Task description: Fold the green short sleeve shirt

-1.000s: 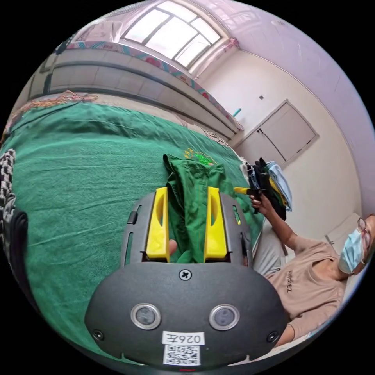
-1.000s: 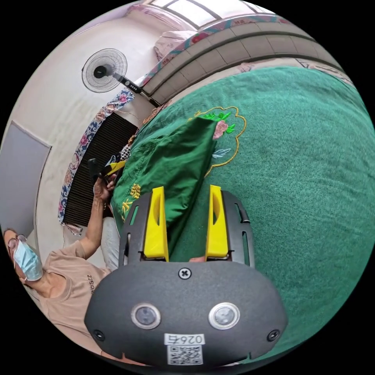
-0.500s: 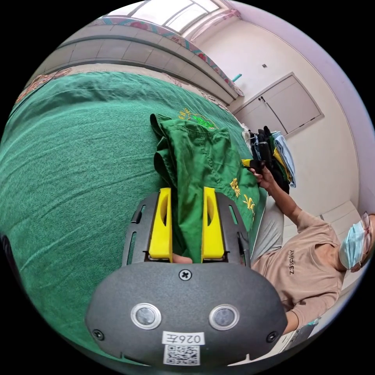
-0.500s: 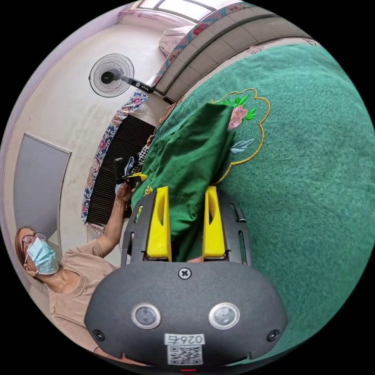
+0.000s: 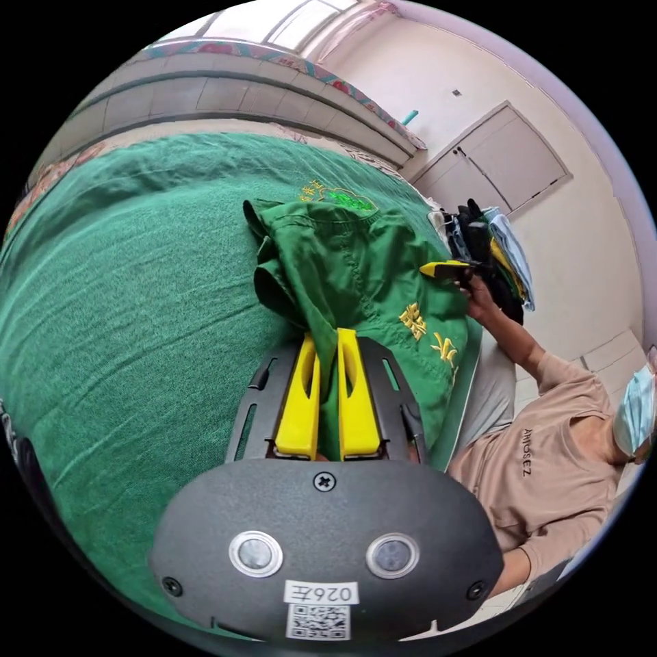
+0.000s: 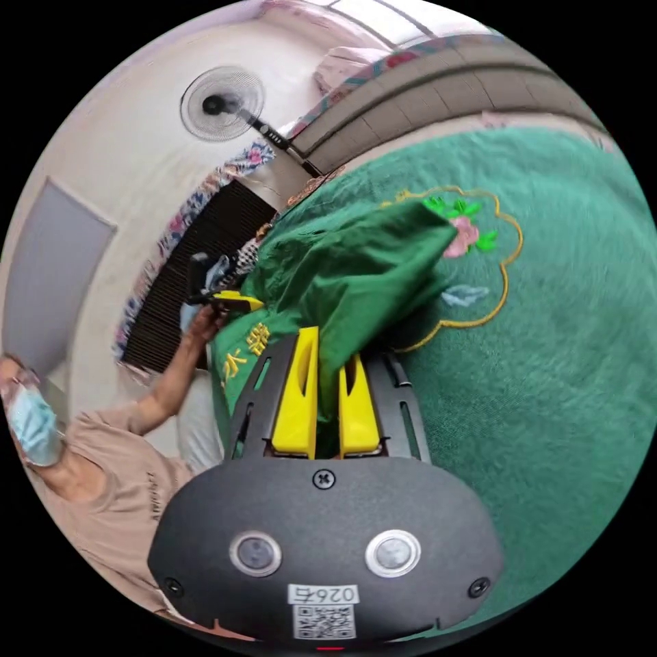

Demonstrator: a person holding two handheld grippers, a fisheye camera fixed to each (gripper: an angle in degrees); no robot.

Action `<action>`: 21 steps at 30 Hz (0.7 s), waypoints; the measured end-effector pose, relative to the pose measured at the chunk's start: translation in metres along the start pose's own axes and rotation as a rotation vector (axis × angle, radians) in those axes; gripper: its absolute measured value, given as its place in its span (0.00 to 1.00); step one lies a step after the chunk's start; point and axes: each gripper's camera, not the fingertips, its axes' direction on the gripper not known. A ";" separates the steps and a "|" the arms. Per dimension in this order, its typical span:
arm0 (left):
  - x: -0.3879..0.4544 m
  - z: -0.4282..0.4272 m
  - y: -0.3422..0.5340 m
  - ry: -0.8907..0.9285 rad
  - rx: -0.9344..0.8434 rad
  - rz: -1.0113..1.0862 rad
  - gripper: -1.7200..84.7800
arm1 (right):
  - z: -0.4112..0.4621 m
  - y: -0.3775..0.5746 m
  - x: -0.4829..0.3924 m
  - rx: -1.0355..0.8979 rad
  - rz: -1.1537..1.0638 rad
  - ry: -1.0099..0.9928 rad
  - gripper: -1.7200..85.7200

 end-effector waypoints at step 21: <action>0.486 0.025 -0.283 -0.471 0.547 0.600 0.05 | -0.275 0.447 -0.352 0.603 -0.548 0.817 0.01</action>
